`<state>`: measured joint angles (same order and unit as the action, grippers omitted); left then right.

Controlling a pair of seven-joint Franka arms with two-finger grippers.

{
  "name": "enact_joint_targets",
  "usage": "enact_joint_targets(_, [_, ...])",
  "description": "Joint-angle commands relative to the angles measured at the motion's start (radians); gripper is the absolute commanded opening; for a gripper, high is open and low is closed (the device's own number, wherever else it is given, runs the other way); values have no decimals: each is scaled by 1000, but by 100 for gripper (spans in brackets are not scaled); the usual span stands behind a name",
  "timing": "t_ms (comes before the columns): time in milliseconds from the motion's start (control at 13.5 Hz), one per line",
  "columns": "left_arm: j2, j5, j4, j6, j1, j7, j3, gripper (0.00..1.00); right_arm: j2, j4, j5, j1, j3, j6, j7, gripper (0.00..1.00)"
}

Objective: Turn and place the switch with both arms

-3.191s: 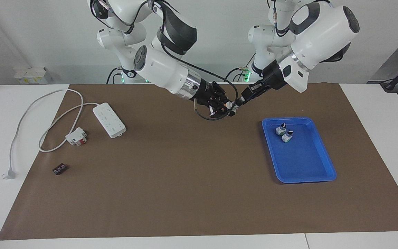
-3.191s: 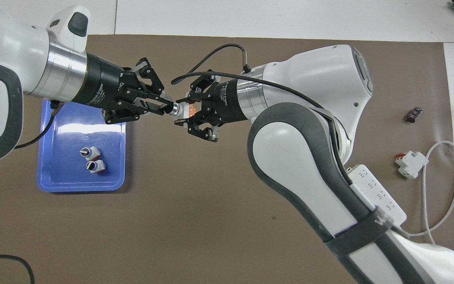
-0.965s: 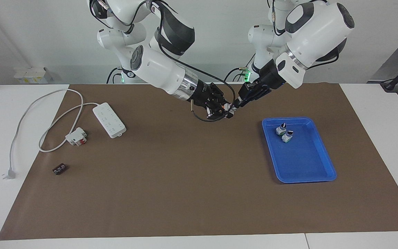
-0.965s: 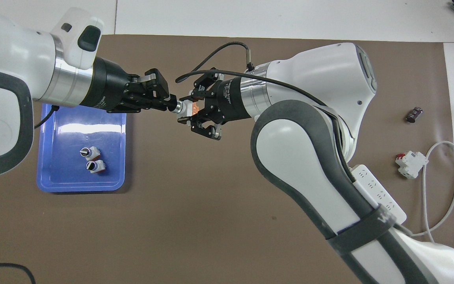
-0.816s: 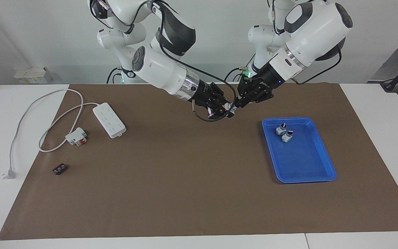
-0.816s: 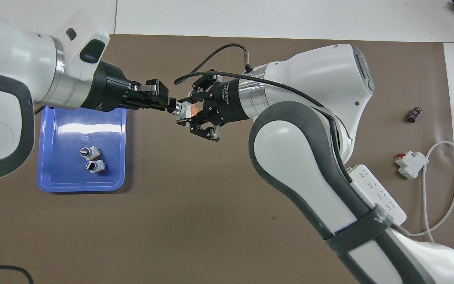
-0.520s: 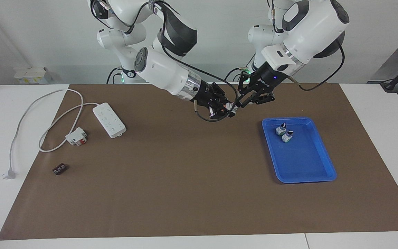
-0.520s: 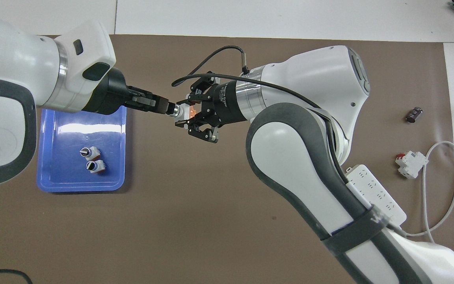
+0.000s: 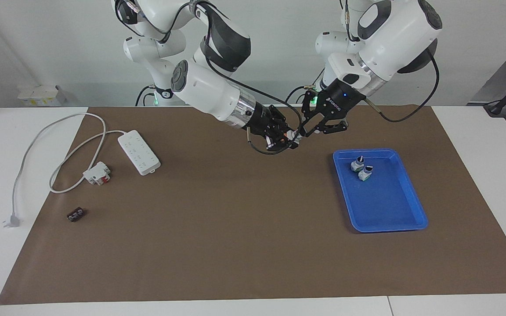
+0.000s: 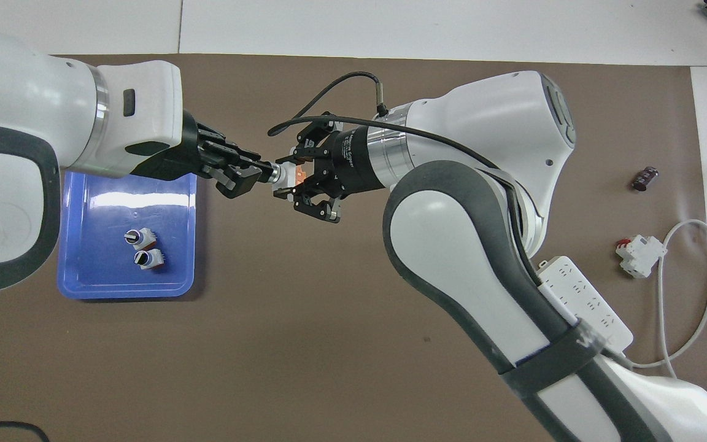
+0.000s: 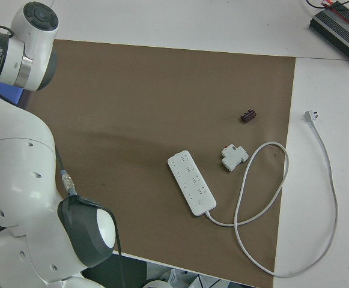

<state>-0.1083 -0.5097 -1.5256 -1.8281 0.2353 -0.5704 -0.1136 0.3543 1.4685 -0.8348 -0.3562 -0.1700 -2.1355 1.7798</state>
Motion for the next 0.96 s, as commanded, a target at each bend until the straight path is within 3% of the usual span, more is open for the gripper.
enact_joint_targets(0, [22,37,-48,-23,19,-104,9,0,-21,-5,10,10,-5,5,13,0])
enact_joint_targets(148, [24,37,-50,-25,18,-210,11,0,-25,-4,10,10,-5,5,13,0])
enact_joint_targets(891, [32,42,-50,0,18,-278,12,0,-25,0,10,10,-5,6,13,0])
